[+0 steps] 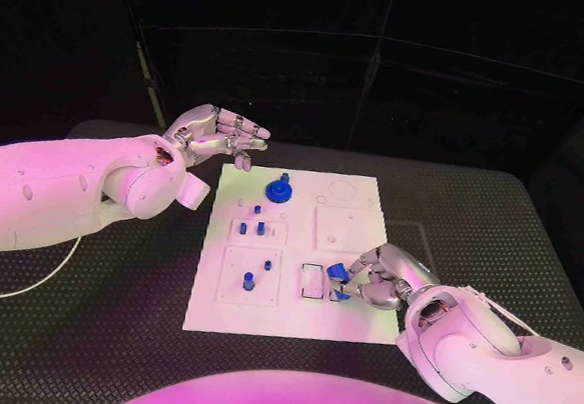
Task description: Assemble the parts on the task board
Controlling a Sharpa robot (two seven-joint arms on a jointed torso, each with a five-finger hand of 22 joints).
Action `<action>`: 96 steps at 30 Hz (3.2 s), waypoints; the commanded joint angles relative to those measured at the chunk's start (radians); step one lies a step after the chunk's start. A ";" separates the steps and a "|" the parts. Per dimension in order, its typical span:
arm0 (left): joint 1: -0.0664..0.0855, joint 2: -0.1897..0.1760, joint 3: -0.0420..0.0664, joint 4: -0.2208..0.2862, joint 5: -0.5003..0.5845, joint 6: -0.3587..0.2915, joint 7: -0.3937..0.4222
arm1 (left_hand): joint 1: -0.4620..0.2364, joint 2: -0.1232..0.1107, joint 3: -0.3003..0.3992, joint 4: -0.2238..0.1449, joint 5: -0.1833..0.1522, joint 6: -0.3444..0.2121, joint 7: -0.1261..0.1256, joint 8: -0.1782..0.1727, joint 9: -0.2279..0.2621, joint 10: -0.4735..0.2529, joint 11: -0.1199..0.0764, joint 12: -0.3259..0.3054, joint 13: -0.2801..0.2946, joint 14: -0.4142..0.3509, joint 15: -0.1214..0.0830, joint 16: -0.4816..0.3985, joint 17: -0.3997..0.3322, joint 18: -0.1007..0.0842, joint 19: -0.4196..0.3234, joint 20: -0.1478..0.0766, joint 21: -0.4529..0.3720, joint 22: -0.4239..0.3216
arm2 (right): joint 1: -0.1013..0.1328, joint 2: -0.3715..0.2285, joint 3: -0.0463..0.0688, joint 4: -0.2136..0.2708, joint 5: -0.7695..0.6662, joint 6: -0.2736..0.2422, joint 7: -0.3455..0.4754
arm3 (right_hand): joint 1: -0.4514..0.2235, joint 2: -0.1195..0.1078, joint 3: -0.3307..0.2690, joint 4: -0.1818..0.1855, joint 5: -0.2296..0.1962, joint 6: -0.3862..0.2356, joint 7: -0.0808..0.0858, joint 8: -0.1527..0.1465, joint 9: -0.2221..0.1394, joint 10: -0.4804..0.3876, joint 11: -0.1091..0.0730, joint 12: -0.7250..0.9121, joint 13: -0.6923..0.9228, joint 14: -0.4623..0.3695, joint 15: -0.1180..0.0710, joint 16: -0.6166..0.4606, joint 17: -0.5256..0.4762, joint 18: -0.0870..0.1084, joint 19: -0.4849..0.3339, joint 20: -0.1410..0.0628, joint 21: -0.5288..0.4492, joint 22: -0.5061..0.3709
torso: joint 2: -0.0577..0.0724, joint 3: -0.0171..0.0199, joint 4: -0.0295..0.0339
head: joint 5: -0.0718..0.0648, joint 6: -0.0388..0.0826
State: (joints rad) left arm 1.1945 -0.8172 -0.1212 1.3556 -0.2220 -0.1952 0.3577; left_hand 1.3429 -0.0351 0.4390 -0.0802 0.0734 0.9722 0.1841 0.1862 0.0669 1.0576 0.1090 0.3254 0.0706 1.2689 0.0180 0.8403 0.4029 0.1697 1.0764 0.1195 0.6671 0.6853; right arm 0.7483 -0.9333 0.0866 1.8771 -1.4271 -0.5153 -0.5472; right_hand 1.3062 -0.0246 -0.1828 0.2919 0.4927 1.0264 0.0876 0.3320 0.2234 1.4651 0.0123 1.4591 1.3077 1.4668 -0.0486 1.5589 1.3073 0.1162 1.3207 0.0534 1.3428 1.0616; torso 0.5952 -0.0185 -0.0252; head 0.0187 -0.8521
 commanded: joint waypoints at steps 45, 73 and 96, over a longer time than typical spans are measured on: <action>0.002 0.003 0.001 0.006 0.004 0.014 0.005 | -0.008 0.004 0.001 0.003 -0.001 -0.001 0.004 -0.001 0.000 -0.009 0.000 0.007 -0.001 0.008 0.001 -0.004 -0.002 0.014 0.005 0.001 -0.004 -0.002 | 0.002 0.095 0.002 -0.049 -0.046 0.004 -0.004 | -0.111 -0.078 0.034 -0.007 -0.370 -0.061 0.010 0.031 0.027 -0.034 0.008 -0.078 0.015 0.090 0.002 -0.011 0.198 -0.010 -0.023 0.011 -0.032 -0.051 | 0.000 0.0017 -0.0021 | 0.012 0.000; 0.002 0.006 0.001 0.003 0.004 0.017 0.003 | -0.008 0.004 0.001 0.003 -0.001 -0.001 0.004 -0.001 0.000 -0.009 0.000 0.007 -0.001 0.008 0.001 -0.004 -0.002 0.014 0.005 0.001 -0.004 -0.002 | 0.002 0.108 0.002 -0.061 -0.117 0.049 -0.016 | 0.101 -0.016 0.039 -0.110 -0.274 -0.018 -0.027 0.166 0.089 -0.013 -0.025 -0.061 0.048 0.093 -0.025 -0.006 0.213 -0.013 -0.012 -0.013 -0.026 -0.033 | 0.000 0.0008 -0.0002 | 0.010 -0.002; 0.002 0.010 0.001 -0.001 0.004 0.016 0.002 | -0.008 0.004 0.001 0.002 0.000 -0.003 0.005 -0.002 -0.001 -0.011 0.001 0.007 -0.001 0.008 0.001 -0.005 -0.002 0.014 0.006 0.001 -0.005 -0.003 | 0.002 0.145 0.002 -0.113 -0.145 0.009 -0.035 | 0.123 0.025 0.033 -0.130 -0.286 -0.011 -0.051 0.243 0.122 0.001 -0.046 -0.047 0.069 0.095 -0.042 -0.003 0.224 -0.015 -0.004 -0.028 -0.021 -0.020 | 0.000 0.0017 -0.0015 | 0.011 -0.007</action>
State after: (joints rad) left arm 1.1949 -0.8090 -0.1212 1.3543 -0.2220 -0.1872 0.3544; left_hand 1.3430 -0.0351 0.4390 -0.0803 0.0734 0.9722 0.1841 0.1862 0.0669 1.0540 0.1126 0.3292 0.0706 1.2689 0.0180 0.8403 0.4021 0.1697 1.0765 0.1195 0.6672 0.6831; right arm 0.7509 -0.7886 0.0897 1.7676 -1.5580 -0.4899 -0.5699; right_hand 1.4288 -0.0098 -0.1445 0.1655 0.2039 1.0149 0.0442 0.5696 0.3449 1.4633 -0.0219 1.4142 1.3118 1.4650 -0.0825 1.5536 1.3073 0.1164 1.3150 0.0300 1.3164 1.0408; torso 0.5954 -0.0169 -0.0265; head 0.0304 -0.8589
